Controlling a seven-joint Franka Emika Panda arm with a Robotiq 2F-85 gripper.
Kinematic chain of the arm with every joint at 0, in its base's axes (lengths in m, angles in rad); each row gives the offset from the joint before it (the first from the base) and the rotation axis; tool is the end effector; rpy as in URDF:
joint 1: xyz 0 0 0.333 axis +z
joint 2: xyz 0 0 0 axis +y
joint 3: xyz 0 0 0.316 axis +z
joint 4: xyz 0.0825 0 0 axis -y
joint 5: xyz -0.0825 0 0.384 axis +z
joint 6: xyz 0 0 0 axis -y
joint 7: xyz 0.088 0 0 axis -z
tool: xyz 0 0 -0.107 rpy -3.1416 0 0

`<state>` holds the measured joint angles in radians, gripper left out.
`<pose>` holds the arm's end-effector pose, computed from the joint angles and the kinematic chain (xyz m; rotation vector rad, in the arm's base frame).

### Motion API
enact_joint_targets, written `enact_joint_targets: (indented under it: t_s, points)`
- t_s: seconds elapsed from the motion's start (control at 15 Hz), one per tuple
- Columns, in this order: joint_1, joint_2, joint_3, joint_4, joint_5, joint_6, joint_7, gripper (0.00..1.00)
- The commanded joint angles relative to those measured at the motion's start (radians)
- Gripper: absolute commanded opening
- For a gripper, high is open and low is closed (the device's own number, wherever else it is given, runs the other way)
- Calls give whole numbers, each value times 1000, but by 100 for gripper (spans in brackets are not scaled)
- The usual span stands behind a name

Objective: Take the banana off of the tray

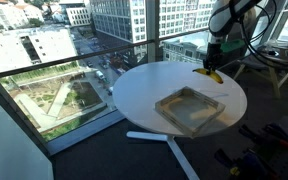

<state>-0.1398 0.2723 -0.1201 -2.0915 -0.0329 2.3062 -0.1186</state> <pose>0.5553 -0.1472 0.2887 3.0902 -0.1780 -0.1015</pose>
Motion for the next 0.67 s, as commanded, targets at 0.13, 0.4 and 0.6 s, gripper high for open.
enact_joint_targets:
  t_s: [0.13, 0.4, 0.6]
  points:
    - [-35, 36, -16, 41, 6, 24, -11, 16]
    - [-57, 48, -28, 43, 8, 37, -13, 16]
    - [-72, 52, -33, 39, 13, 52, -19, 16]
